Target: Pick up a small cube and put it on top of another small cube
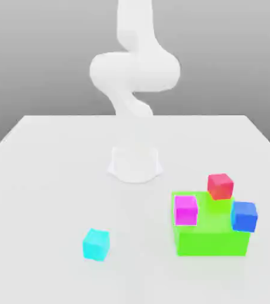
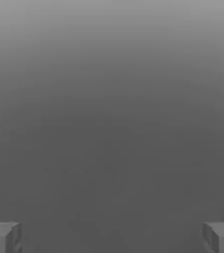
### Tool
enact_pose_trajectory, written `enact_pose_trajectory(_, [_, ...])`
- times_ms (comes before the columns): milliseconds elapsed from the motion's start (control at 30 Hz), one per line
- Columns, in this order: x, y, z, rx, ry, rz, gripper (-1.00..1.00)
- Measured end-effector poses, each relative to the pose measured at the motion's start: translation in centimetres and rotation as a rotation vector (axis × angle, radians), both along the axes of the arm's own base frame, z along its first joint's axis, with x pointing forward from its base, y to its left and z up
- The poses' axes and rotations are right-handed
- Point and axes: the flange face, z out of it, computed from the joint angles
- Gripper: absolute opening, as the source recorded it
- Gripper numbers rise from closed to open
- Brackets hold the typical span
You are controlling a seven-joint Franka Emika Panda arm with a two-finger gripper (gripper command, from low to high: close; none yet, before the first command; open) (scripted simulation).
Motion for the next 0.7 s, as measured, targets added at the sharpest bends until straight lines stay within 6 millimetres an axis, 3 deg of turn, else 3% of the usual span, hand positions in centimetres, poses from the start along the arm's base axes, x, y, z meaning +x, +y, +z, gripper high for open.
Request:
enact_pose_trajectory(133, [4.4, -2.0, -9.9, 0.015, 0.147, -0.043, 0.0])
enact_pose_trajectory(300, [6.2, -4.4, -22.3, 0.036, 0.324, -0.096, 0.0])
enact_pose_trajectory(400, [5.6, -5.6, -29.4, 0.05, 0.427, -0.128, 0.0])
enact_pose_trajectory(533, [2.9, -7.0, -38.3, 0.07, 0.564, -0.171, 0.0])
enact_pose_trajectory(633, [-0.3, -7.8, -44.2, 0.087, 0.667, -0.206, 0.0])
enact_pose_trajectory(700, [-1.5, -7.9, -47.0, 0.093, 0.704, -0.217, 0.0])
